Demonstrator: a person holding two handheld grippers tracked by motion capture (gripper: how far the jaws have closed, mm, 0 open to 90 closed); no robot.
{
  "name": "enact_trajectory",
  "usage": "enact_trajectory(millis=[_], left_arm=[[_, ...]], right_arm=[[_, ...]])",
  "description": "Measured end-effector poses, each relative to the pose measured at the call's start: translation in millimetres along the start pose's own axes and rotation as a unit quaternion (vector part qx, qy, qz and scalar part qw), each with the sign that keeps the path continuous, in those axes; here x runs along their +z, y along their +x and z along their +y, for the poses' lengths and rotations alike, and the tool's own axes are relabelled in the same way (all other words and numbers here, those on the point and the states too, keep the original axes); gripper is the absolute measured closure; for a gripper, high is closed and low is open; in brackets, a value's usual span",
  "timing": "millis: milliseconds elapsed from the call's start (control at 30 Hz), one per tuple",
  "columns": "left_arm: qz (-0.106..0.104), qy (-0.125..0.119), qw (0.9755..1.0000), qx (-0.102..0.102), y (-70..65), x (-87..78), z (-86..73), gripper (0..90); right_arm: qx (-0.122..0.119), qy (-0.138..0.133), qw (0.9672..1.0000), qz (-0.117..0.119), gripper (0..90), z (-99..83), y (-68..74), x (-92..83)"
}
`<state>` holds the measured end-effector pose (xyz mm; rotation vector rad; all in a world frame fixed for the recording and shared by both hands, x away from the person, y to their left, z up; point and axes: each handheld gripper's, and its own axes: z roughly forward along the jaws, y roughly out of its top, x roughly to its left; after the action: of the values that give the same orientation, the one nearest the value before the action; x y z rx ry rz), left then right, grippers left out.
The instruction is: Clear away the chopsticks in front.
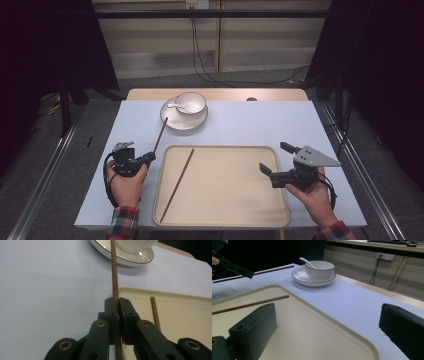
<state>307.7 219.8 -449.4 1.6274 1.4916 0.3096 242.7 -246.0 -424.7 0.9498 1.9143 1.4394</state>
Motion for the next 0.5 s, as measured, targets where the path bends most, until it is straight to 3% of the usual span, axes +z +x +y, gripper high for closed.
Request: enact_trajectory(millis=[233, 500], left_arm=[[-0.003, -0.005, 1.0, -0.005, -7.1, -9.8, -8.3, 85.5], [-0.022, -0.006, 0.9997, 0.0, -19.3, -16.6, -13.7, 85.5]], right_arm=[[-0.008, -0.001, 0.9999, 0.007, 0.7, 0.0, 1.0, 1.5], [-0.01, -0.004, 0.9999, 0.011, 0.7, 0.3, 2.9, -0.4]])
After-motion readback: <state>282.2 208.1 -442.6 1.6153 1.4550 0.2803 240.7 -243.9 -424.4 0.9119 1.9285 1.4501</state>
